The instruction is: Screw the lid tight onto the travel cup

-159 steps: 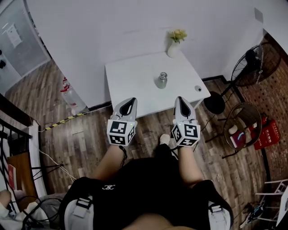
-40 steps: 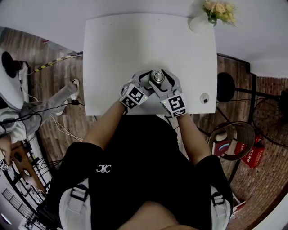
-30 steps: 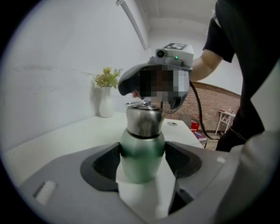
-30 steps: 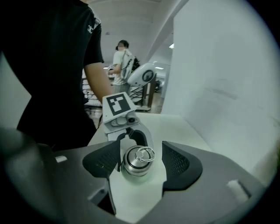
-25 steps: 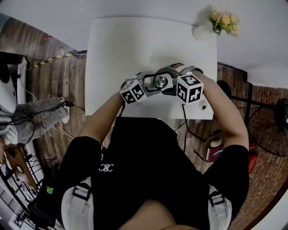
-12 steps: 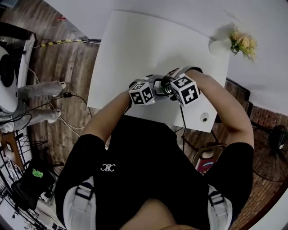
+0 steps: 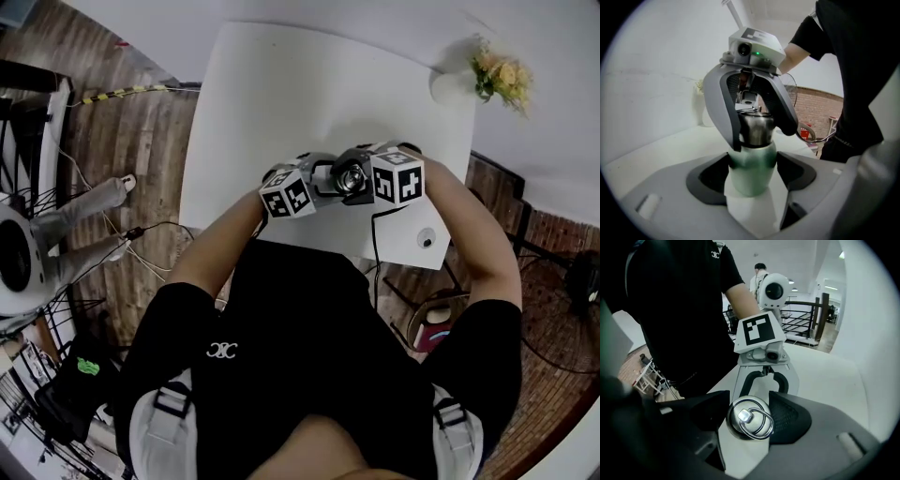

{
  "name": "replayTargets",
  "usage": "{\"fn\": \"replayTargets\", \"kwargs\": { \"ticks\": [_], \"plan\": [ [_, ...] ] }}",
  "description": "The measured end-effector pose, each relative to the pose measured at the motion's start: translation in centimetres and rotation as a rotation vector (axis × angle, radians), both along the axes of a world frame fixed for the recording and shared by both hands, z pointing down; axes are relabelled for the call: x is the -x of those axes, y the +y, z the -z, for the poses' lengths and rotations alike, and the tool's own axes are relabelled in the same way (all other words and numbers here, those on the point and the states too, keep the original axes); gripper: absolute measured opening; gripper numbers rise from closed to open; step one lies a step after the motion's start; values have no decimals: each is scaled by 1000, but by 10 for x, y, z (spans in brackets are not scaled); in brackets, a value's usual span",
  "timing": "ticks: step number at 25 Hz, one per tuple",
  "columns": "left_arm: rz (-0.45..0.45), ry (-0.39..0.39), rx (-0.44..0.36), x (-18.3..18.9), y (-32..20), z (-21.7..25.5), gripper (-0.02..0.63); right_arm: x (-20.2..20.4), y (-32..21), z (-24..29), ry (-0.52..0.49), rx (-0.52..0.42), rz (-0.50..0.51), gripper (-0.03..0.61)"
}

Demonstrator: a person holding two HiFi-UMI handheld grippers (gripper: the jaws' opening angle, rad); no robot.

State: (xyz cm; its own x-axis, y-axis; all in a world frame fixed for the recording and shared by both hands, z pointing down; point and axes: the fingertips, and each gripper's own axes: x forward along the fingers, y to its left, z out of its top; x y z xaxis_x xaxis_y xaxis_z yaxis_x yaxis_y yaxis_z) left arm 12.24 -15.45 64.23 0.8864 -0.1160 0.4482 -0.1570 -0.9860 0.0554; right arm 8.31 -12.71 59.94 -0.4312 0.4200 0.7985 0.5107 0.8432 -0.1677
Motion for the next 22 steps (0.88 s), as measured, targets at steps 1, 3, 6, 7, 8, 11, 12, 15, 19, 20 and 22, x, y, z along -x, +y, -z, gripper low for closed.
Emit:
{"fn": "replayTargets", "kwargs": {
  "ticks": [1,3,6,7,8,11,12,15,19,20,22],
  "plan": [
    [1,0,0,0,0,0,374,1,-1,1,-26,4,-36,265],
    [6,1,2,1,-1,0,376,4,-4,2,-84,6,-110,267],
    [16,-3,9,2,-1,-2,376,8,-10,3,-193,6,-244,265],
    [17,-4,9,2,-1,-3,376,9,-12,4,-233,3,-296,265],
    [19,-5,8,1,-2,-3,376,10,-15,5,-274,-1,-349,265],
    [26,-9,8,1,-2,-4,376,14,-24,16,-399,-17,-516,265],
    [29,-9,9,1,-2,-5,376,14,-27,18,-438,-24,-577,265],
    [42,-4,2,1,-2,-2,376,13,-36,23,-537,-56,-762,265],
    [69,-22,9,3,-3,-3,376,9,-46,28,-630,-118,-980,265],
    [76,-30,15,3,-2,-4,376,7,-48,29,-647,-137,-1035,265],
    [87,-31,12,2,-2,-5,376,3,-53,30,-687,-183,-1154,265]
  ]
}}
